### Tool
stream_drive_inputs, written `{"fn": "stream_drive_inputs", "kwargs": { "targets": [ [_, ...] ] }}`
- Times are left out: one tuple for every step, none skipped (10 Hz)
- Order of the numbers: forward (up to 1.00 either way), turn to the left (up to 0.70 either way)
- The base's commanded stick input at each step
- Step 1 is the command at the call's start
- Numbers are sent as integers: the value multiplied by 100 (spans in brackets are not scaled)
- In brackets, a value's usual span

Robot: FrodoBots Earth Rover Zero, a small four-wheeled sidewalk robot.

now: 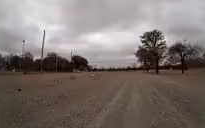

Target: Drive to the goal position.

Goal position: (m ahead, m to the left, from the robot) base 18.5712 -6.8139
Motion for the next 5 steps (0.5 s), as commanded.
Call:
{"fn": "stream_drive_inputs", "kwargs": {
  "targets": [
    [0, -40],
    [0, 0],
    [0, 0],
    [0, 0],
    [0, 0]
  ]
}}
